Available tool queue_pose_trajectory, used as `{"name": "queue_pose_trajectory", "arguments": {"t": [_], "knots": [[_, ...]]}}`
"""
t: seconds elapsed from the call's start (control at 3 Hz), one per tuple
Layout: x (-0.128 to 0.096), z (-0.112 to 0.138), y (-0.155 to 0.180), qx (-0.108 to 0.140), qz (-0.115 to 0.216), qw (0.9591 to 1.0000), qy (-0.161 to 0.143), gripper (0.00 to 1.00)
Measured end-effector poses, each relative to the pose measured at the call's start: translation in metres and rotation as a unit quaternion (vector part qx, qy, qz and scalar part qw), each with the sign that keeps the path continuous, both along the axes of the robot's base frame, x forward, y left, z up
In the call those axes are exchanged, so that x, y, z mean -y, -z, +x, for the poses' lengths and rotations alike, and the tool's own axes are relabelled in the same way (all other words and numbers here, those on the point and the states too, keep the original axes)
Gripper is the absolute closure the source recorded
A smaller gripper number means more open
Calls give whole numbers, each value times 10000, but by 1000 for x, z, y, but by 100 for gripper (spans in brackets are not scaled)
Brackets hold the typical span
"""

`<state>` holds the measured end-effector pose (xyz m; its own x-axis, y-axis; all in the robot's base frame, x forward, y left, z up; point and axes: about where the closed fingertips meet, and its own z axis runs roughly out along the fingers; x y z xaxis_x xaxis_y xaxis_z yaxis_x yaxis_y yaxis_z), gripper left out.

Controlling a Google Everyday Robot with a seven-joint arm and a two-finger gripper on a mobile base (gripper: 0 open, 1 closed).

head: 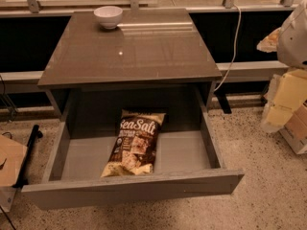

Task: Pick brown chip bag from top drawer and place on counter

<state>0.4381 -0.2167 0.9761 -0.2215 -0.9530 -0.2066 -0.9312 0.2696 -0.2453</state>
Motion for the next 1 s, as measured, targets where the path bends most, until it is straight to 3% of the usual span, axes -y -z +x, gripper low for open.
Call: {"name": "queue_pose_trajectory", "arguments": {"t": [0.33, 0.67, 1.0], "knots": [[0, 0, 0, 0, 0, 10000, 0, 0], [-10, 2, 10, -88, 263, 9990, 348, 0], [-37, 2, 47, -493, 987, 9877, 1104, 0]]}}
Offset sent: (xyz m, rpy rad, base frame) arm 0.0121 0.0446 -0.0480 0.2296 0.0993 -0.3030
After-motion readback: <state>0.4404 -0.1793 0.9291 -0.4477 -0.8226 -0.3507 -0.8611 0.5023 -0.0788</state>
